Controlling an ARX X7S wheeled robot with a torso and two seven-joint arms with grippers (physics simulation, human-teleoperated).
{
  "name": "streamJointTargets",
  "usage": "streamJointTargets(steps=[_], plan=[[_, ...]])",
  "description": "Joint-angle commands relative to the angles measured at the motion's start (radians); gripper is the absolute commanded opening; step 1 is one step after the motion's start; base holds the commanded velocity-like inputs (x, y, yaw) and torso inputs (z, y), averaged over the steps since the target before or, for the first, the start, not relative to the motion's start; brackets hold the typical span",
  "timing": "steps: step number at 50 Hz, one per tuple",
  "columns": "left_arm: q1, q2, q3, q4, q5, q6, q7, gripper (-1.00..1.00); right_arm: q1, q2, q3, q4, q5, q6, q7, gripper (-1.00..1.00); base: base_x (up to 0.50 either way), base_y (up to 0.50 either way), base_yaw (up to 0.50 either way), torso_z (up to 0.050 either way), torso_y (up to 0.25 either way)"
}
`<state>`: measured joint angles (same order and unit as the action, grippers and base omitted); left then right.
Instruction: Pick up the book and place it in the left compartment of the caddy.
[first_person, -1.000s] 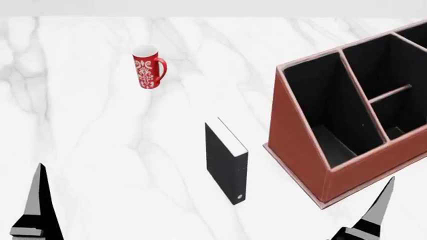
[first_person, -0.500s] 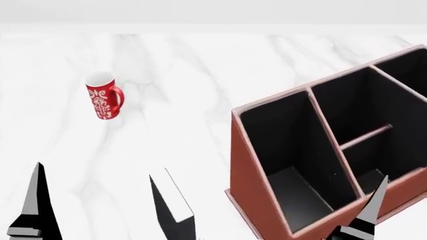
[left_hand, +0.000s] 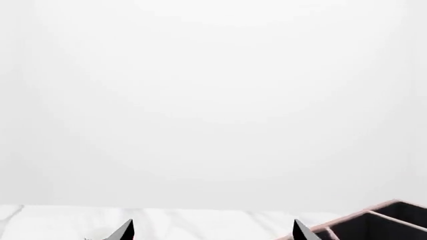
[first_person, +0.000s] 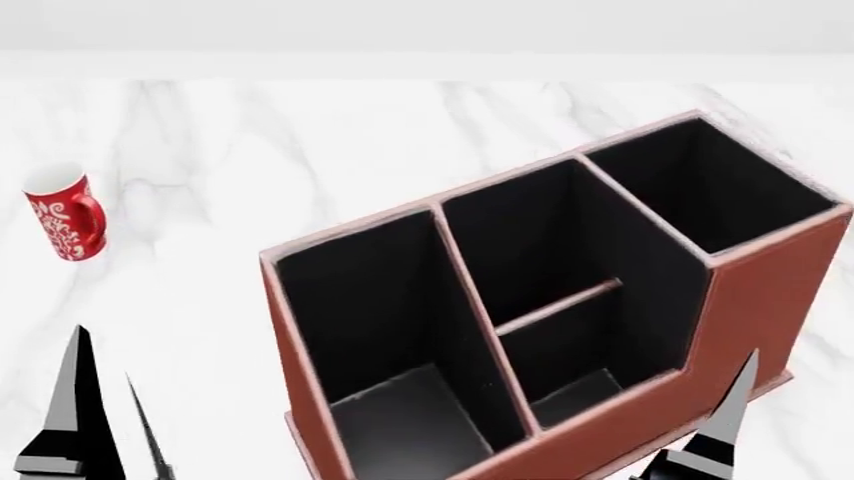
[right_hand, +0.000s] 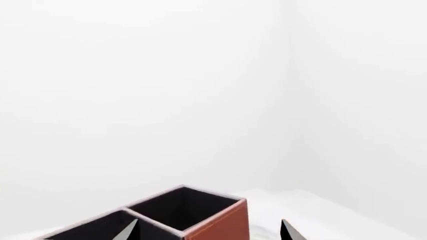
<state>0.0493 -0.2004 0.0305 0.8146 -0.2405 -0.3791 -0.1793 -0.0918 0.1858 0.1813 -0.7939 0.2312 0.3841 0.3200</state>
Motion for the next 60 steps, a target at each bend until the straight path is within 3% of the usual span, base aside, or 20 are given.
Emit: streamJointTargets(steps=[1, 35, 44, 50, 60], plan=[[0.000, -0.012, 0.006, 0.000, -0.009, 0.005, -0.013, 1.00, 0.002, 0.010, -0.011, -0.005, 0.002, 0.011, 0.011, 1.00, 0.00, -0.50, 0.00, 0.000, 0.000], [-0.002, -0.048, 0.027, -0.010, -0.035, 0.019, -0.055, 1.00, -0.003, 0.034, -0.032, 0.007, 0.005, -0.010, 0.023, 1.00, 0.00, -0.50, 0.00, 0.000, 0.000], [-0.003, -0.056, 0.032, -0.013, -0.040, 0.023, -0.064, 1.00, 0.006, 0.046, -0.059, 0.029, -0.026, 0.019, 0.039, 1.00, 0.29, -0.45, 0.00, 0.000, 0.000], [-0.002, -0.060, 0.036, -0.016, -0.041, 0.028, -0.069, 1.00, 0.028, 0.057, -0.067, 0.028, -0.055, 0.105, 0.080, 1.00, 0.31, -0.19, 0.00, 0.000, 0.000], [-0.002, -0.068, 0.039, -0.018, -0.048, 0.032, -0.077, 1.00, 0.003, 0.056, -0.068, 0.027, -0.057, 0.017, 0.075, 1.00, 0.00, 0.00, 0.00, 0.000, 0.001]])
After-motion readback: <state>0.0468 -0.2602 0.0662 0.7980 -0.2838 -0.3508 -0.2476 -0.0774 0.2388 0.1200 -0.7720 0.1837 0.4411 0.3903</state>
